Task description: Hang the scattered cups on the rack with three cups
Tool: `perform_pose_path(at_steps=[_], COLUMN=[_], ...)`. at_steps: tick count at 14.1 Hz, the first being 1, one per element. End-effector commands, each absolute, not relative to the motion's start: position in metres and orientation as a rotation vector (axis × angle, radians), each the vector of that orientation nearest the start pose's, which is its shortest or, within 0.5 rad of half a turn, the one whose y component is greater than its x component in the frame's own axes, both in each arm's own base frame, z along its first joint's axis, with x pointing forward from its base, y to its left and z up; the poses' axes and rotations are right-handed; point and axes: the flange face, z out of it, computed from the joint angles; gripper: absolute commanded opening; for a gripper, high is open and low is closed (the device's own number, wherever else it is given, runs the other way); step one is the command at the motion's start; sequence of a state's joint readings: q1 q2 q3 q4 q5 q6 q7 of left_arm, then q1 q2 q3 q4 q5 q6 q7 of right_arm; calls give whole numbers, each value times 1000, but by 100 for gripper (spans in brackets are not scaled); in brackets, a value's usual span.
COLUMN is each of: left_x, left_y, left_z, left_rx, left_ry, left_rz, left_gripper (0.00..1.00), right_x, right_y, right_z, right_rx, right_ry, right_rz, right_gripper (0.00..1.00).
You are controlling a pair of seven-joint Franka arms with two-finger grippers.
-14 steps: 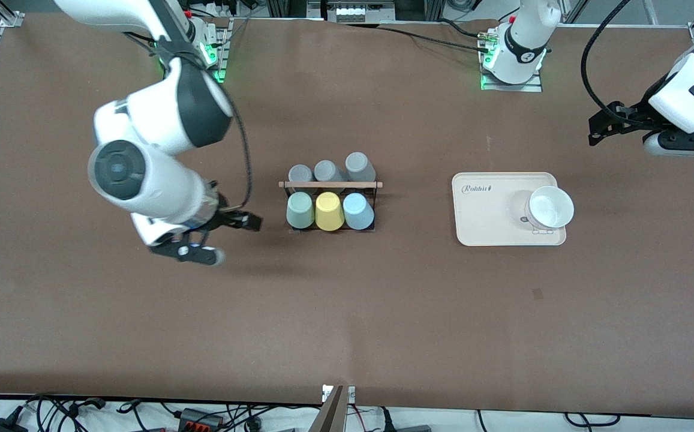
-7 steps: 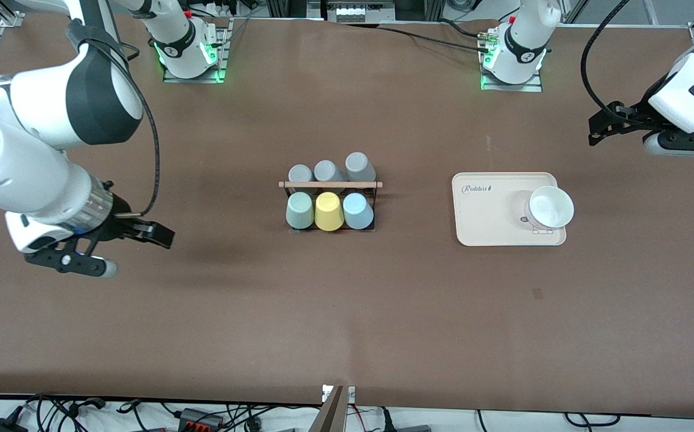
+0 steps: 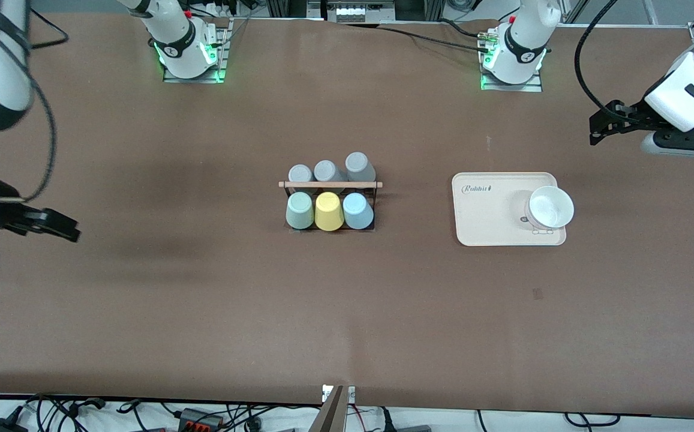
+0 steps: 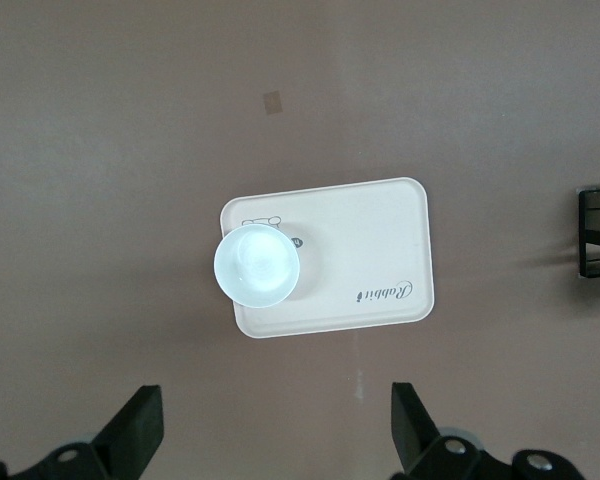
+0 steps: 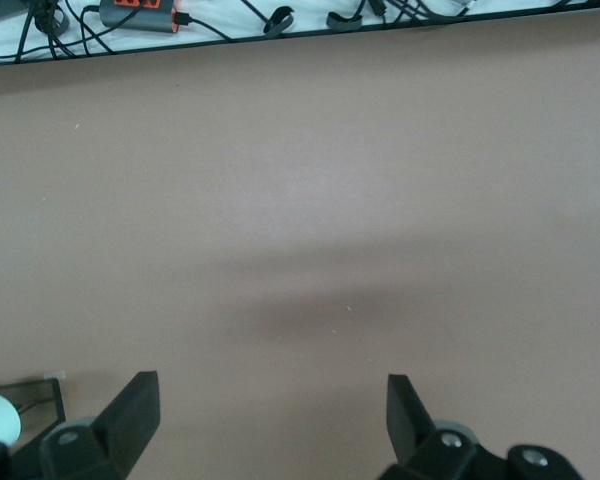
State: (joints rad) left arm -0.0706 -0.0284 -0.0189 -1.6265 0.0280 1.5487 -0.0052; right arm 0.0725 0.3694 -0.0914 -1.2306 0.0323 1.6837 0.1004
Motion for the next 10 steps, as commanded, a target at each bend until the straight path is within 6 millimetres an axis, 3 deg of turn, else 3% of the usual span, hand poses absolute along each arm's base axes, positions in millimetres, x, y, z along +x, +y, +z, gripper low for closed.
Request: perform_pose_path(at_steps=[1,5,10], left_x=[542,543,543], left_y=[-40,-43,-40], left_z=[616,617,618], left_rx=[-3105,-3108,-3128], left_ry=[160,165,147], left_rz=[61,44,40], left_gripper=[100,100,100], right_x=[649,639,584], right_y=[-1,-13,-16], right_z=[593,598,573], right_rx=[-3129,-3143,-3140], right_ry=[48,-14,-25], right_rz=[-154,-131,-123], right_gripper=[100,100,100])
